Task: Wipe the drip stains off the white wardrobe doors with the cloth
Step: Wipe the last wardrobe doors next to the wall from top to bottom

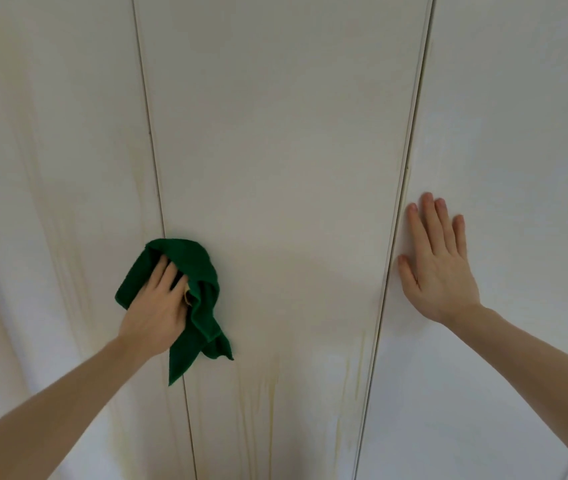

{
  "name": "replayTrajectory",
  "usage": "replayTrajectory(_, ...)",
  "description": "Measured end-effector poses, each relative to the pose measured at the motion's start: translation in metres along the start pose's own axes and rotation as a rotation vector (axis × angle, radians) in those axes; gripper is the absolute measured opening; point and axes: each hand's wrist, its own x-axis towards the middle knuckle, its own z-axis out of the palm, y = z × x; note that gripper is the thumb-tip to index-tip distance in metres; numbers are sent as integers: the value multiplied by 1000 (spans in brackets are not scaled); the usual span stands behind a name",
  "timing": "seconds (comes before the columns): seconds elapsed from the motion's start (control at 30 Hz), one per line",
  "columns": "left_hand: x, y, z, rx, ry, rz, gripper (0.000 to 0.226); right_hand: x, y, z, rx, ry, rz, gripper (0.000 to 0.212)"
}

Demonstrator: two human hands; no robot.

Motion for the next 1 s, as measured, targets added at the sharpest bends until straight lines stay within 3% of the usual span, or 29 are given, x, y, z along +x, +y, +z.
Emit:
replayTrajectory(0.3, 25, 51, -4, -98, 60, 5, 58, -13, -18, -7, 173, 46, -29, 73)
replayTrajectory(0.47, 45, 90, -9, -116, 74, 38, 58, -25, -17, 10, 119, 8, 3, 69)
replayTrajectory(0.83, 102, 191, -34, -164, 202, 310, 52, -24, -10, 25, 65, 106, -5, 68)
replayTrajectory(1.0, 110, 222, -32, -217, 250, 286, 53, -23, -7, 29, 57, 123, -5, 69)
